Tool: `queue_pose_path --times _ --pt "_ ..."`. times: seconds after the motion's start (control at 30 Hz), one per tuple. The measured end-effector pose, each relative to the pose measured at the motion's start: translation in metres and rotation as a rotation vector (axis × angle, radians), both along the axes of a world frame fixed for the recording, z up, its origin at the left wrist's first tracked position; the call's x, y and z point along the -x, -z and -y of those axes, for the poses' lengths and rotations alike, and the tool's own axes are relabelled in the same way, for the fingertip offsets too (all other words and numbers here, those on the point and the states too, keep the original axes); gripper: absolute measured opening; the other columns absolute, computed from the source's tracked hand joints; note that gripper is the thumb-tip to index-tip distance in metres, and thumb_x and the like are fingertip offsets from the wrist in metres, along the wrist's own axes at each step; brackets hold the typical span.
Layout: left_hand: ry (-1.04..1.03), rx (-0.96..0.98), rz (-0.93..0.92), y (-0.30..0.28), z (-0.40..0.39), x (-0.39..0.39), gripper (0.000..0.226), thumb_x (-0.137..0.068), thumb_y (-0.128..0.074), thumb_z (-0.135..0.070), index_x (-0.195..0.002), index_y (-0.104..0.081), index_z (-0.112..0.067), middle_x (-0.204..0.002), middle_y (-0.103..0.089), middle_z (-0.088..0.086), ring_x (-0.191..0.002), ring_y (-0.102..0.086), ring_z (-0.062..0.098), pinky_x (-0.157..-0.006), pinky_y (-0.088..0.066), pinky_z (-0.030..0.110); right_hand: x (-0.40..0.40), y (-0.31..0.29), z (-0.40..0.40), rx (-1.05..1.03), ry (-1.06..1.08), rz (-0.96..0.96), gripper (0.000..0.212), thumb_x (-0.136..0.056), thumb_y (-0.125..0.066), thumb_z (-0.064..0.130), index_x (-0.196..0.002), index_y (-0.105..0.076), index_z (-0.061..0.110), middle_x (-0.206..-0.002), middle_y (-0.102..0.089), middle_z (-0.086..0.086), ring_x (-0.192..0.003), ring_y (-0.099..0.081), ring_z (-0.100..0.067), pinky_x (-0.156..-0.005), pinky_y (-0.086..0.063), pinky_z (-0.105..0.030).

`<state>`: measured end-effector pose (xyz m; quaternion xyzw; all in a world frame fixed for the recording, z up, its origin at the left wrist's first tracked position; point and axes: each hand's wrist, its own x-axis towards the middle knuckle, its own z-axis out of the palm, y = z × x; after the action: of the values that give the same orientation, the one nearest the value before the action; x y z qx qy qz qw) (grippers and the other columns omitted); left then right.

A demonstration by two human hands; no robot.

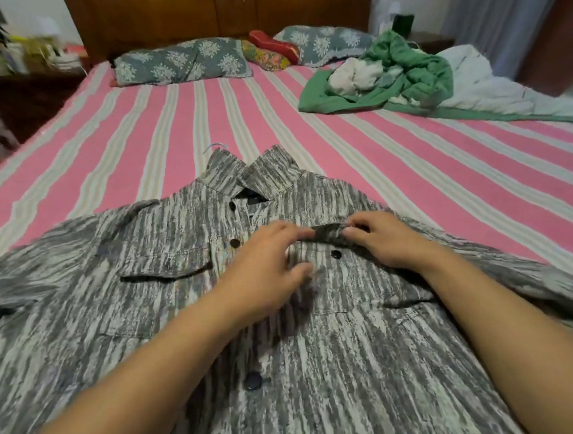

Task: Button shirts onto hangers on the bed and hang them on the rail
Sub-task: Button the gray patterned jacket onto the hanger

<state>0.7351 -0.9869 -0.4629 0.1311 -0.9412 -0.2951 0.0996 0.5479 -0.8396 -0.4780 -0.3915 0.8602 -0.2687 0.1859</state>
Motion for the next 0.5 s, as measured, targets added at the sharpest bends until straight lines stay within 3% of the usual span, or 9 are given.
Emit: queue_pose_path --times 0.1,0.17,0.23,0.3,0.33,0.4,0.5 --pt "0.061 -0.105 0.046 -0.005 -0.004 0.062 0.071 -0.091 -0.073 -0.03 -0.153 -0.038 -0.03 -0.153 -0.045 -0.01 -0.138 -0.043 0.01 -0.12 -0.032 0.041 0.008 0.004 0.004 0.107 0.035 -0.027 0.01 -0.102 -0.057 0.029 -0.093 -0.06 0.027 -0.086 -0.065 0.003 -0.075 -0.06 -0.016 -0.063 -0.041 -0.03" --pt "0.084 -0.183 0.072 0.007 0.0 0.09 0.052 -0.093 -0.073 -0.026 -0.141 -0.055 -0.024 -0.136 -0.062 -0.004 -0.123 -0.059 0.011 -0.112 -0.045 0.041 0.011 0.014 0.005 0.191 0.088 0.034 0.008 -0.098 -0.064 0.024 -0.095 -0.058 0.029 -0.086 -0.066 0.005 -0.078 -0.062 -0.016 -0.066 -0.043 -0.031" --pt "0.037 -0.294 0.103 0.022 0.008 0.101 0.019 -0.095 -0.07 -0.023 -0.112 -0.07 -0.016 -0.1 -0.073 0.0 -0.088 -0.068 0.013 -0.089 -0.057 0.039 0.014 0.018 0.006 0.235 0.126 0.07 0.015 -0.096 -0.067 0.02 -0.097 -0.055 0.029 -0.085 -0.066 0.004 -0.074 -0.061 -0.013 -0.064 -0.043 -0.029" --pt "-0.046 -0.596 0.113 0.034 0.02 0.101 0.011 -0.096 -0.068 -0.02 -0.095 -0.069 -0.008 -0.072 -0.064 0.004 -0.059 -0.059 0.016 -0.059 -0.052 0.034 0.018 0.013 0.007 0.256 0.129 0.009 0.021 -0.094 -0.067 0.013 -0.098 -0.053 0.028 -0.09 -0.062 0.008 -0.077 -0.059 -0.008 -0.064 -0.042 -0.024" --pt "-0.077 -0.729 0.114 0.037 0.025 0.099 0.011 -0.096 -0.068 -0.018 -0.092 -0.068 -0.008 -0.066 -0.059 0.004 -0.053 -0.053 0.016 -0.051 -0.046 0.032 0.019 0.008 0.006 0.237 0.097 -0.027 0.024 -0.093 -0.068 0.01 -0.097 -0.055 0.029 -0.095 -0.059 0.011 -0.083 -0.058 -0.006 -0.068 -0.044 -0.019" --pt "-0.088 -0.819 0.124 0.041 0.032 0.098 0.012 -0.096 -0.066 -0.018 -0.09 -0.067 -0.008 -0.063 -0.056 0.001 -0.051 -0.05 0.014 -0.049 -0.043 0.028 0.019 -0.001 0.005 0.128 -0.035 -0.052 0.02 -0.089 -0.074 0.017 -0.093 -0.063 0.034 -0.11 -0.054 0.01 -0.099 -0.055 -0.008 -0.089 -0.046 -0.021" --pt "-0.054 -0.932 0.177 0.042 0.035 0.103 0.012 -0.098 -0.062 -0.013 -0.094 -0.064 -0.002 -0.07 -0.06 0.003 -0.061 -0.054 0.016 -0.061 -0.047 0.028 0.009 -0.007 0.001 -0.123 -0.199 -0.017 0.023 -0.079 -0.081 0.041 -0.101 -0.073 0.037 -0.142 -0.038 0.008 -0.126 -0.041 -0.011 -0.113 -0.031 -0.035"
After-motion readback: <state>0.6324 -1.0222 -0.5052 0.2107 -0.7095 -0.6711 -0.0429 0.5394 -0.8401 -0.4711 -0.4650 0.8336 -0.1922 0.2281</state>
